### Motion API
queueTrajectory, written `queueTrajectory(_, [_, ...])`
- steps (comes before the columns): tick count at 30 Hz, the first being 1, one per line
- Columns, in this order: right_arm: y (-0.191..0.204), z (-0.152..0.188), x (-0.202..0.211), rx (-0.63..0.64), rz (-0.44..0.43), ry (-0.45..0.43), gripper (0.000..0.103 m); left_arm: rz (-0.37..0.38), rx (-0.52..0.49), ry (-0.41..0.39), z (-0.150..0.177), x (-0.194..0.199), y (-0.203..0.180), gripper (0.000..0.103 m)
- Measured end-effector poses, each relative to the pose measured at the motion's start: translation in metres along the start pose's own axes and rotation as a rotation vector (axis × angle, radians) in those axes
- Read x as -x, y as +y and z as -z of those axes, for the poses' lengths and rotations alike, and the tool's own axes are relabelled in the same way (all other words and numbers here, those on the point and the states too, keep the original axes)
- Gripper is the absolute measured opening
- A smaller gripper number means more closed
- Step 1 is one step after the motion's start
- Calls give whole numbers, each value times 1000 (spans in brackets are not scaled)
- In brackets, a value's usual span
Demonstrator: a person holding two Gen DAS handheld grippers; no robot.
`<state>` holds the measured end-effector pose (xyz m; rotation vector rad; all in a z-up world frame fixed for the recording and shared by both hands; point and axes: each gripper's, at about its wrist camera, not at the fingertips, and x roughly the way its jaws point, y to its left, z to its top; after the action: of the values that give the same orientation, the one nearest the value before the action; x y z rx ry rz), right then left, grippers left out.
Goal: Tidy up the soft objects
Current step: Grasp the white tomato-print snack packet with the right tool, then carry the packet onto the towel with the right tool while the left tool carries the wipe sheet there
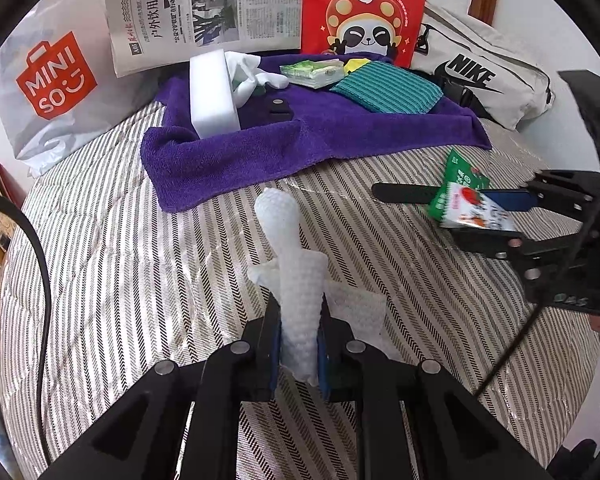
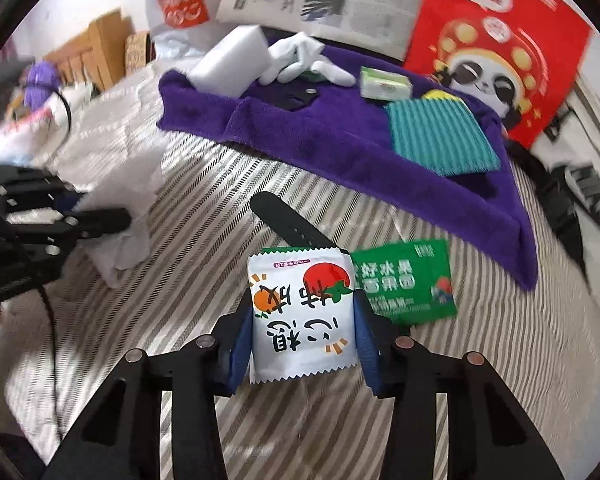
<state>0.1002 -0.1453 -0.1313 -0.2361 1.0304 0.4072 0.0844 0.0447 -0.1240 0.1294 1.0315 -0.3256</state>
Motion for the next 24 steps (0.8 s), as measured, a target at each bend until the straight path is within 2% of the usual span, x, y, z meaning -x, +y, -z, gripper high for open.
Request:
queueTrajectory(3, [-13,6,10,-82,-47,-16,45,0,6,0,0,0,0,14])
queueTrajectory(9, [-33,11,26,-165,-69,-47,45,16,23,9,1,1,3,14])
queueTrajectory(17, [-30,22,28,-154,-96,-29,46,25,42,29,3,3,1,14])
queueTrajectory(24, [-31,45,28,-181,-148,7,46,53,63,31,8,6,0,14])
